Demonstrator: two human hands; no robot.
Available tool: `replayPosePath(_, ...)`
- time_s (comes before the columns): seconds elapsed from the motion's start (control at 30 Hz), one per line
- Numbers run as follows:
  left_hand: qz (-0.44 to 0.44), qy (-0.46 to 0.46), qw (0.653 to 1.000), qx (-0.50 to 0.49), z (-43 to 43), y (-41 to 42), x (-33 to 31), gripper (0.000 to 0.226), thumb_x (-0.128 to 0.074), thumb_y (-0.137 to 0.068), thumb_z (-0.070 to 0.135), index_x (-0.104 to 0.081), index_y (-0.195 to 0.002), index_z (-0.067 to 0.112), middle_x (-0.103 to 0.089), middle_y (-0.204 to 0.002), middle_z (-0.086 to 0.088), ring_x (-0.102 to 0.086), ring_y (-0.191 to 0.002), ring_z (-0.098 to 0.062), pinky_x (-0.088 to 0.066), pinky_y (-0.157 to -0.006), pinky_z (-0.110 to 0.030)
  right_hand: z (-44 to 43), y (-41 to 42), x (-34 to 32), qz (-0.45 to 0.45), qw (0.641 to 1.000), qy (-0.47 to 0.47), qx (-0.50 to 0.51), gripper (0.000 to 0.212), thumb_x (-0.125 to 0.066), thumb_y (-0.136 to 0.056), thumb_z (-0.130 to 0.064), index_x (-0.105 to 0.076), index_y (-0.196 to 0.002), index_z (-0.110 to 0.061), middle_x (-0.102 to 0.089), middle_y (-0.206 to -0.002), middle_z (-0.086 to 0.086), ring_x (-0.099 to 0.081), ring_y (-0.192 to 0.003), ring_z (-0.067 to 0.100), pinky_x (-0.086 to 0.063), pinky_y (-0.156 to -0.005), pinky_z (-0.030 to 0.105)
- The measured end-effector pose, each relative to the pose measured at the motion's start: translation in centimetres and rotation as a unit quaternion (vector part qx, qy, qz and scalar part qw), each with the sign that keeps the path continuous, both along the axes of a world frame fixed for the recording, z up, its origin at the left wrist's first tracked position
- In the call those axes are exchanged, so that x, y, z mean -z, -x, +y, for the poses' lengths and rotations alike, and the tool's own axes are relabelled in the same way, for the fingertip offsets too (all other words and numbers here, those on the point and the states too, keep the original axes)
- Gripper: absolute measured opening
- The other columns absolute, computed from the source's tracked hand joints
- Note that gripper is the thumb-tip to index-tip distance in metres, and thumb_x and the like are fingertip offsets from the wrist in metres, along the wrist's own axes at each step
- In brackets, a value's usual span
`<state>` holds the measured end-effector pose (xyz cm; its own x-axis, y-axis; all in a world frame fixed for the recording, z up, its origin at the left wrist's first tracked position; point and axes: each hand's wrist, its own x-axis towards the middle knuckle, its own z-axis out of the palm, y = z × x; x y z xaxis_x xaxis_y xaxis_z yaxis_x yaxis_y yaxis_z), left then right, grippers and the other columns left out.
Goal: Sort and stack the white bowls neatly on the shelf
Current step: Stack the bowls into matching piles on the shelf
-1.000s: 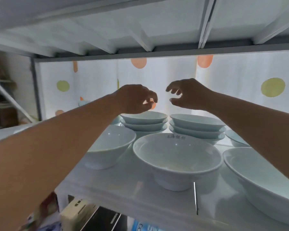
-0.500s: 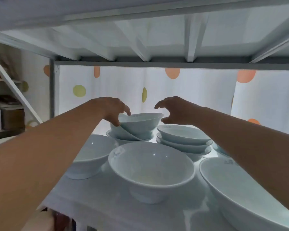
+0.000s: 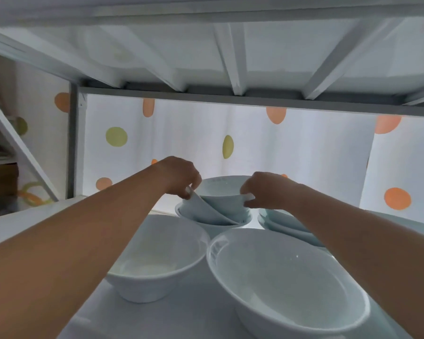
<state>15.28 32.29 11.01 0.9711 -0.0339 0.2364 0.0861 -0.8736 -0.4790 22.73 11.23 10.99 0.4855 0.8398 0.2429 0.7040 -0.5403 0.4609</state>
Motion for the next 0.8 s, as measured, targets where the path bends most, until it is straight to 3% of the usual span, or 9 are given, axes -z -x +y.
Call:
replayPosePath(0.1,-0.009,-0.083,0.996,0.034,0.1,-0.2,0.1,0.022,-0.060,-0.086,0.035,-0.061,-0.096,0.015,-0.064,-0.095,-0.003,-0.060,-0.082,-0.024,-0.044,-0.069,-0.030,0.1,0.4,-0.1,-0.026,1.000,0.014,-0.001,0.023,-0.050,-0.092,-0.029,-0.063,-0.105,-0.015,-0.051,-0.088,0.000,-0.051,-0.084,0.021,-0.024,-0.049,0.020)
replayPosePath(0.27,-0.013,-0.131,0.990,0.059,0.2,0.0,0.2,0.020,-0.056,-0.089,0.032,-0.060,-0.091,0.013,-0.064,-0.090,-0.005,-0.050,-0.071,-0.022,-0.042,-0.065,-0.029,-0.2,1.1,0.3,-0.041,0.999,0.017,-0.001,0.020,-0.047,-0.095,-0.030,-0.062,-0.097,-0.016,-0.043,-0.088,-0.003,-0.050,-0.087,0.020,-0.016,-0.047,0.017)
replayPosePath(0.33,-0.020,-0.116,0.991,0.059,0.2,0.0,0.3,0.020,-0.057,-0.088,0.032,-0.059,-0.088,0.012,-0.064,-0.088,-0.005,-0.050,-0.069,-0.021,-0.042,-0.065,-0.029,-0.3,1.0,0.5,-0.026,1.000,0.004,0.003,0.018,-0.047,-0.096,-0.030,-0.054,-0.081,-0.022,-0.043,-0.085,-0.003,-0.048,-0.083,0.020,-0.017,-0.048,0.018)
replayPosePath(0.4,-0.025,-0.105,0.993,0.057,0.3,0.0,0.3,0.021,-0.057,-0.087,0.032,-0.059,-0.086,0.011,-0.063,-0.086,-0.005,-0.050,-0.068,-0.022,-0.043,-0.065,-0.030,-0.4,0.9,0.6,-0.011,1.000,-0.010,-0.001,0.026,-0.048,-0.095,-0.029,-0.045,-0.071,-0.021,-0.043,-0.082,-0.002,-0.045,-0.078,0.019,-0.019,-0.049,0.019)
replayPosePath(0.63,-0.045,-0.092,0.992,0.072,1.0,-0.1,0.5,0.028,-0.058,-0.087,0.041,-0.060,-0.088,0.013,-0.064,-0.087,-0.004,-0.051,-0.068,-0.022,-0.041,-0.064,-0.029,-1.0,-1.1,1.3,0.086,0.990,-0.112,-0.006,0.026,-0.057,-0.090,-0.025,-0.054,-0.067,-0.012,-0.041,-0.059,-0.004,-0.042,-0.066,0.022,-0.039,-0.070,0.033)
replayPosePath(0.7,-0.052,-0.097,0.991,0.077,0.9,-0.1,0.5,0.029,-0.057,-0.087,0.044,-0.060,-0.088,0.014,-0.064,-0.086,-0.003,-0.052,-0.069,-0.022,-0.042,-0.064,-0.029,-1.3,-2.0,1.5,0.116,0.979,-0.166,-0.005,0.024,-0.061,-0.086,-0.022,-0.057,-0.066,-0.009,-0.051,-0.061,0.002,-0.041,-0.064,0.023,-0.045,-0.079,0.037)
replayPosePath(0.8,-0.056,-0.111,0.989,0.085,1.0,0.2,0.4,0.031,-0.056,-0.087,0.046,-0.059,-0.089,0.015,-0.064,-0.088,-0.003,-0.057,-0.074,-0.024,-0.043,-0.067,-0.029,-1.6,-3.0,1.7,0.124,0.971,-0.204,-0.005,0.015,-0.060,-0.085,-0.016,-0.065,-0.072,-0.010,-0.063,-0.072,0.003,-0.049,-0.069,0.023,-0.050,-0.078,0.040)
